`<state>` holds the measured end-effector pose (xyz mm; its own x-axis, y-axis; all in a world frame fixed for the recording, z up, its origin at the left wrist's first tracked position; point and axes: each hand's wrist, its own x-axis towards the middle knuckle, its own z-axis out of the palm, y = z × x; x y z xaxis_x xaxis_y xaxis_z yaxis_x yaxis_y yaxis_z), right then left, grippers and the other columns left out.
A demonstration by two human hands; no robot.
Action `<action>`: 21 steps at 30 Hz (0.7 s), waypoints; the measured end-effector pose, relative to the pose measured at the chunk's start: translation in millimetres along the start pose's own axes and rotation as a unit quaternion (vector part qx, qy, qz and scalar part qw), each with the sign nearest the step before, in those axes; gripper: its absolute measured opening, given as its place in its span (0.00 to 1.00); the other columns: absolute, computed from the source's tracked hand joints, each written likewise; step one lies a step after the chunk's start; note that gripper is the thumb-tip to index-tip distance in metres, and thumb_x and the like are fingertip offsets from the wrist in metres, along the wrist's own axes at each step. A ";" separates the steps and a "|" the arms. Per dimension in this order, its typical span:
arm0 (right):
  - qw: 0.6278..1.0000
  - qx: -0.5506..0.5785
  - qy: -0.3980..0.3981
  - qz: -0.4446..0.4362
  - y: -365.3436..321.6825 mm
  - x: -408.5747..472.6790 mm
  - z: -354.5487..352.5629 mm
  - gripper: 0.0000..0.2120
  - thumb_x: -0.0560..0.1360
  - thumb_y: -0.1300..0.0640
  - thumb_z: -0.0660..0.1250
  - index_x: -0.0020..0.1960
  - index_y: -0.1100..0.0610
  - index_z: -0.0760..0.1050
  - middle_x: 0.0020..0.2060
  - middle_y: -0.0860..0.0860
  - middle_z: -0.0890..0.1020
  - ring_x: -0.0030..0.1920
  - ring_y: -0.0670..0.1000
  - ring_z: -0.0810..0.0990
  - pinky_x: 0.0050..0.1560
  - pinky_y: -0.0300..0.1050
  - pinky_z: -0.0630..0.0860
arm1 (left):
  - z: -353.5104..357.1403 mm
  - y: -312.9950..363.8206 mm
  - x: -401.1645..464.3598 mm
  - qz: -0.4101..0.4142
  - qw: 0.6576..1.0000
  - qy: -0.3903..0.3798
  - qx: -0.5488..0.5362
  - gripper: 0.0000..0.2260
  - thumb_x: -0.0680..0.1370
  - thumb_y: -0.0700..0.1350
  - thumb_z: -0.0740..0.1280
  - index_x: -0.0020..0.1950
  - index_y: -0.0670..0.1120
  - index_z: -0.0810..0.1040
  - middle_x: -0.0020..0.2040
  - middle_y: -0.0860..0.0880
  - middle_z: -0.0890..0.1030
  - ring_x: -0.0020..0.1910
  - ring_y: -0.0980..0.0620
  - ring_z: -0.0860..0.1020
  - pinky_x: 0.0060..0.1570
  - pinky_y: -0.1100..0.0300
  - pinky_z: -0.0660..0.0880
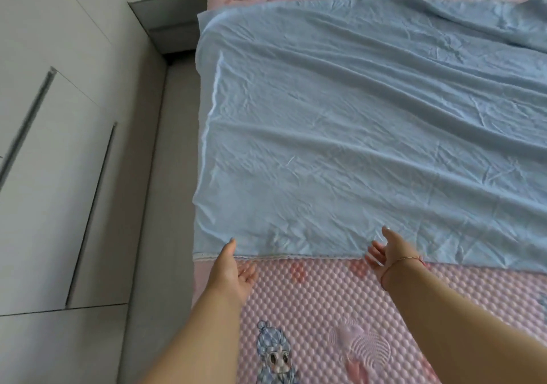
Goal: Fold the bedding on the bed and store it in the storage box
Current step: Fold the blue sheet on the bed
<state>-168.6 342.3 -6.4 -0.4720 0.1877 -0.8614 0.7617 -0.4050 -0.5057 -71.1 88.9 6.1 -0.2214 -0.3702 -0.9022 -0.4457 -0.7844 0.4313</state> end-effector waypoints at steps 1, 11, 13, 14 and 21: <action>1.000 -0.006 0.023 0.012 3.3 2.3 4.1 0.21 0.79 0.53 0.62 0.69 0.61 0.66 0.46 0.54 0.77 0.39 0.52 0.75 0.41 0.47 0.75 | -2.4 3.2 9.2 -0.007 1.000 0.007 0.002 0.30 0.79 0.54 0.66 0.76 0.45 0.61 0.71 0.38 0.65 0.66 0.40 0.70 0.63 0.47 0.69; 0.981 0.054 0.099 0.155 20.0 55.7 16.7 0.27 0.74 0.46 0.68 0.69 0.54 0.68 0.33 0.47 0.71 0.37 0.46 0.74 0.44 0.43 0.78 | -1.2 28.6 81.8 0.108 0.987 -0.039 -0.114 0.23 0.79 0.44 0.65 0.74 0.54 0.67 0.66 0.48 0.77 0.60 0.45 0.78 0.55 0.46 0.77; 0.979 0.052 0.117 0.157 16.3 60.3 18.4 0.28 0.73 0.45 0.69 0.68 0.52 0.66 0.38 0.50 0.75 0.49 0.54 0.78 0.38 0.50 0.79 | -3.1 27.1 96.8 0.150 0.980 -0.052 -0.121 0.23 0.80 0.36 0.61 0.75 0.49 0.65 0.68 0.45 0.75 0.62 0.44 0.77 0.60 0.43 0.74; 0.979 0.051 0.120 0.156 14.9 62.1 19.1 0.26 0.73 0.46 0.69 0.68 0.51 0.66 0.42 0.51 0.77 0.50 0.57 0.79 0.42 0.54 0.79 | -4.3 25.5 99.9 0.162 0.978 -0.051 -0.122 0.23 0.80 0.33 0.59 0.74 0.47 0.66 0.68 0.44 0.75 0.63 0.43 0.76 0.62 0.43 0.73; 0.991 -0.077 0.109 0.018 21.3 67.1 11.0 0.27 0.80 0.50 0.59 0.74 0.62 0.58 0.71 0.57 0.65 0.68 0.60 0.67 0.64 0.55 0.68 | -31.4 17.5 79.2 0.176 0.976 0.004 -0.127 0.29 0.77 0.26 0.51 0.75 0.47 0.65 0.64 0.45 0.75 0.61 0.42 0.76 0.65 0.44 0.71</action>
<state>-188.9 336.5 -74.5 -0.3493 0.3724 -0.8598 0.8428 -0.2762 -0.4620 -69.2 30.2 -58.1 -0.3141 -0.6421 -0.6994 -0.1142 -0.7058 0.6992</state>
